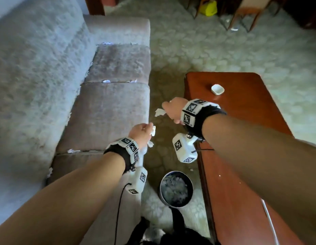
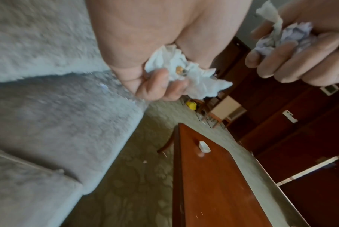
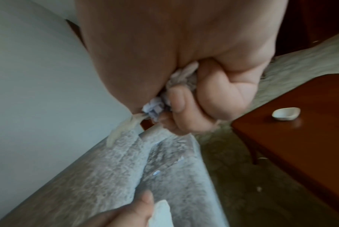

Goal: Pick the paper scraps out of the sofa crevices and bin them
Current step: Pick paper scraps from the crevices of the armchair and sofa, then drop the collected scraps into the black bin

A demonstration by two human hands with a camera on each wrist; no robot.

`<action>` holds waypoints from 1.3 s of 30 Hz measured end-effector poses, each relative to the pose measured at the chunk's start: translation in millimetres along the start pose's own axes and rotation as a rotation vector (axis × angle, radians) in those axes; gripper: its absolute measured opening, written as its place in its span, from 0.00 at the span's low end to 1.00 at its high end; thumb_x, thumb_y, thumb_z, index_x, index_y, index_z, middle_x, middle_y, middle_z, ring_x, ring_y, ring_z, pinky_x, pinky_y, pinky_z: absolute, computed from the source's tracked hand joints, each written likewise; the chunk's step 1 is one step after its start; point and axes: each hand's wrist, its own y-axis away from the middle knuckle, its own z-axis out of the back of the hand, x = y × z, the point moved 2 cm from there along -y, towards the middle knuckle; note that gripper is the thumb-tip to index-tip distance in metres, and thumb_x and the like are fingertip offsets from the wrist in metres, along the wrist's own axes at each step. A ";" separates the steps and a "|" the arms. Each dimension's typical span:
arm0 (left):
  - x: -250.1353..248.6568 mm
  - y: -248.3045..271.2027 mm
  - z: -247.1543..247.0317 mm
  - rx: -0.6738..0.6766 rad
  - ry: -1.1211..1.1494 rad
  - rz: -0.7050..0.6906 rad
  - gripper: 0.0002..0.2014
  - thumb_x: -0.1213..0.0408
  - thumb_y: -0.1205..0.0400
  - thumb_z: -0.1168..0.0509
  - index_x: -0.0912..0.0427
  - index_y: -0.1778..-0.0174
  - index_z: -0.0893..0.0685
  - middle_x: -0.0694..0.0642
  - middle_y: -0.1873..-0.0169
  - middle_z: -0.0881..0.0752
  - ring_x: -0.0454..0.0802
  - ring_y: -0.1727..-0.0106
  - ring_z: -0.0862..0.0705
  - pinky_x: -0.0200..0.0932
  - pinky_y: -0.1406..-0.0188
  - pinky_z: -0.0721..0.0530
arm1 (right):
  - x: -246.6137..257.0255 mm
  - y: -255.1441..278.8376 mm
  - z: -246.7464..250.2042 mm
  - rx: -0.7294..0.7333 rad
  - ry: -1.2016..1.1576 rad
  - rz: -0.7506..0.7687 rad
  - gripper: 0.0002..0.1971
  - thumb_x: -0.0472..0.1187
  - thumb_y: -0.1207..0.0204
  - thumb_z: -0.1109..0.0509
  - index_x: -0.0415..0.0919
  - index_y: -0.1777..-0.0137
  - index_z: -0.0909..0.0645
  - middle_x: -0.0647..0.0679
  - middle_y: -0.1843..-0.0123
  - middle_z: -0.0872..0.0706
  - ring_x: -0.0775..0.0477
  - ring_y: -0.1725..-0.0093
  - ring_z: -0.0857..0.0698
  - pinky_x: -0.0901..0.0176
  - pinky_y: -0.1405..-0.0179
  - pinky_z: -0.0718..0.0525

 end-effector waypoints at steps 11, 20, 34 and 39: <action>11.9 44.2 -198.0 0.240 -0.238 0.026 0.24 0.48 0.15 0.45 0.65 0.58 0.14 0.61 0.71 0.15 0.58 0.66 0.18 0.46 0.63 0.19 | -234.7 52.5 -42.6 0.268 -0.341 -0.205 0.19 0.56 0.20 0.43 0.39 0.60 0.29 0.43 0.73 0.26 0.46 0.78 0.30 0.65 0.82 0.33; 63.6 44.2 -231.8 0.231 -0.140 0.216 0.19 0.48 0.15 0.46 0.56 0.59 0.18 0.55 0.75 0.21 0.42 0.84 0.19 0.31 0.88 0.34 | -284.2 39.1 -114.3 0.284 -0.358 -0.090 0.27 0.61 0.16 0.49 0.38 0.65 0.29 0.43 0.72 0.25 0.45 0.75 0.27 0.61 0.76 0.30; 156.8 -56.2 -260.8 0.338 0.021 0.422 0.08 0.63 0.17 0.44 0.58 0.55 0.19 0.54 0.61 0.17 0.57 0.67 0.16 0.30 0.83 0.34 | -298.6 -41.8 -222.7 0.291 -0.491 -0.190 0.17 0.47 0.15 0.46 0.37 0.61 0.30 0.36 0.67 0.29 0.46 0.78 0.30 0.68 0.84 0.33; 207.1 -68.0 -294.2 0.380 0.180 0.564 0.06 0.65 0.18 0.35 0.55 0.62 0.17 0.55 0.59 0.17 0.47 0.59 0.19 0.52 0.47 0.15 | -327.3 -64.2 -277.7 0.325 -0.489 -0.224 0.16 0.49 0.15 0.45 0.37 0.57 0.29 0.37 0.64 0.27 0.45 0.73 0.30 0.63 0.82 0.35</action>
